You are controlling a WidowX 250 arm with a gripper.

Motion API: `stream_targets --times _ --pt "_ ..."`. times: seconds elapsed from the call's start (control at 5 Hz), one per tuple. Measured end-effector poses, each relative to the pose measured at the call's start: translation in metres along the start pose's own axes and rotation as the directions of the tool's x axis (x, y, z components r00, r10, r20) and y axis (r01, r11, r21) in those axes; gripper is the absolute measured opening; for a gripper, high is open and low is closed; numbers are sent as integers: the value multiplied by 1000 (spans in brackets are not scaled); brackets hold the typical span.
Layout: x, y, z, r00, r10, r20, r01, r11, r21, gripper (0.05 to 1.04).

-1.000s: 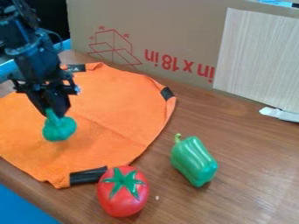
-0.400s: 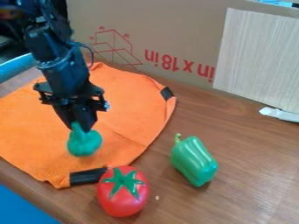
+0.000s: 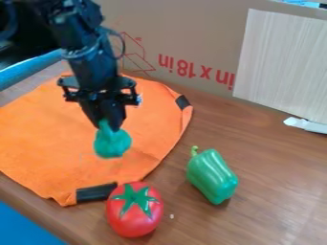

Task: Put the green onion on the top right of the table

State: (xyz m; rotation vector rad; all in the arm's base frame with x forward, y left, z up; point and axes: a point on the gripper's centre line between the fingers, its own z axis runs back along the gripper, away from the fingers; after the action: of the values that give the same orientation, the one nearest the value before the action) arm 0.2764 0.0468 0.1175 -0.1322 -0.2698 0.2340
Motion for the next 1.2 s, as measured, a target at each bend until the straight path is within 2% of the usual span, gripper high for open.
stream_targets --times 0.2,0.4,0.6,1.0,1.2 --pt "13 -16 -1 1000 27 -14 -27 1000 -12 279" --pt "27 -34 -11 998 55 -33 -56 998 -8 279" --pt "36 -52 -22 997 63 -33 -63 998 -8 280" --pt "65 -99 -24 995 86 49 -82 993 -84 280" --pt "77 -116 -32 992 101 72 -93 989 -112 279"
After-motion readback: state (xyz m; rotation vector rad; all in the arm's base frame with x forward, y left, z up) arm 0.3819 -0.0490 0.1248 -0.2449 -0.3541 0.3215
